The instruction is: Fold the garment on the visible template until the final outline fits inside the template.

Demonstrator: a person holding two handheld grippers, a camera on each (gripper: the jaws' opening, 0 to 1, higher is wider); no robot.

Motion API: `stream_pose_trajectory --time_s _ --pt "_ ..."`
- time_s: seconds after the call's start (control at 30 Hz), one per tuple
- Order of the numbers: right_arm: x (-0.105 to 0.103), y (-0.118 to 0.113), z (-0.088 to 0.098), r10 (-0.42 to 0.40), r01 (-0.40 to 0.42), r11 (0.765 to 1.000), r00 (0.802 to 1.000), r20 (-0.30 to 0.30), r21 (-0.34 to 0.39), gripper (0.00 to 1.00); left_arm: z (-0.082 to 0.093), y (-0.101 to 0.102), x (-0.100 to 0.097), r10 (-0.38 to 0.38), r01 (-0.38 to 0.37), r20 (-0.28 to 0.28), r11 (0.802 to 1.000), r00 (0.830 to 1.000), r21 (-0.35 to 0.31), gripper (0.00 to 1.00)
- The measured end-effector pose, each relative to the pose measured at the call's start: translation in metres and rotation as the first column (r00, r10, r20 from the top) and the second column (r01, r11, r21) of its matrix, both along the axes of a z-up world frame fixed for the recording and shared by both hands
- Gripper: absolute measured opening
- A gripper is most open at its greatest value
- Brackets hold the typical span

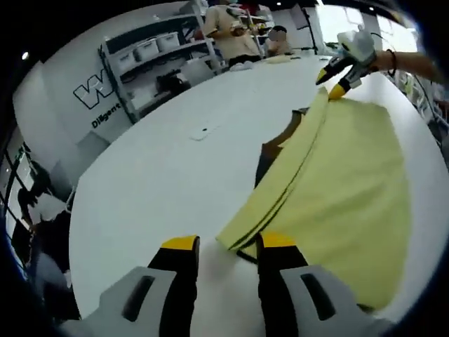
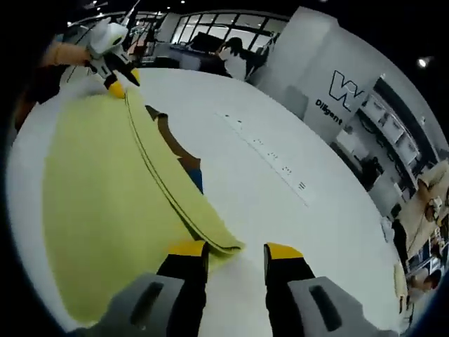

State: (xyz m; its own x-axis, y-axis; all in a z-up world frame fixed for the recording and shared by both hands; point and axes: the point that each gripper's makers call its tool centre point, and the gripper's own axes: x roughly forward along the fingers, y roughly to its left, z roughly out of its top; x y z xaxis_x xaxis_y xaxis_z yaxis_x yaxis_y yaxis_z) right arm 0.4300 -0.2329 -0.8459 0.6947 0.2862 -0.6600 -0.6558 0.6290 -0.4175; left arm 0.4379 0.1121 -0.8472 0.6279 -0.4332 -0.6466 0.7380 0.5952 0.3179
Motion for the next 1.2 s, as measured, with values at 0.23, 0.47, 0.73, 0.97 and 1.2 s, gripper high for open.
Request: stream_pose_trajectory --time_s 0.23,0.47,0.73,0.97,1.2 --pt "-0.001 0.004 -0.003 0.062 -0.062 0.997 0.998 0.004 -0.044 0.05 -0.001 -0.003 0.001 0.006 -0.007 -0.015 1.000 1.000 -0.027 0.04" --pt "0.013 0.005 0.003 -0.048 0.048 0.993 0.999 -0.004 0.109 0.00 -0.002 -0.005 0.008 0.117 -0.130 -0.104 0.983 0.988 -0.132 0.00" --pt "0.020 -0.002 -0.010 -0.240 0.272 0.914 0.961 -0.140 0.300 0.01 -0.003 -0.009 0.017 0.264 -0.321 -0.242 0.916 0.934 -0.241 0.01" --pt "0.021 -0.012 -0.012 -0.351 0.410 0.821 0.911 -0.216 0.398 0.02 -0.002 -0.009 0.023 0.322 -0.389 -0.261 0.882 0.910 -0.266 0.03" --pt "0.014 -0.011 -0.004 -0.408 0.507 0.690 0.862 -0.302 0.517 0.13 0.002 -0.011 0.018 0.340 -0.436 -0.315 0.843 0.886 -0.315 0.17"
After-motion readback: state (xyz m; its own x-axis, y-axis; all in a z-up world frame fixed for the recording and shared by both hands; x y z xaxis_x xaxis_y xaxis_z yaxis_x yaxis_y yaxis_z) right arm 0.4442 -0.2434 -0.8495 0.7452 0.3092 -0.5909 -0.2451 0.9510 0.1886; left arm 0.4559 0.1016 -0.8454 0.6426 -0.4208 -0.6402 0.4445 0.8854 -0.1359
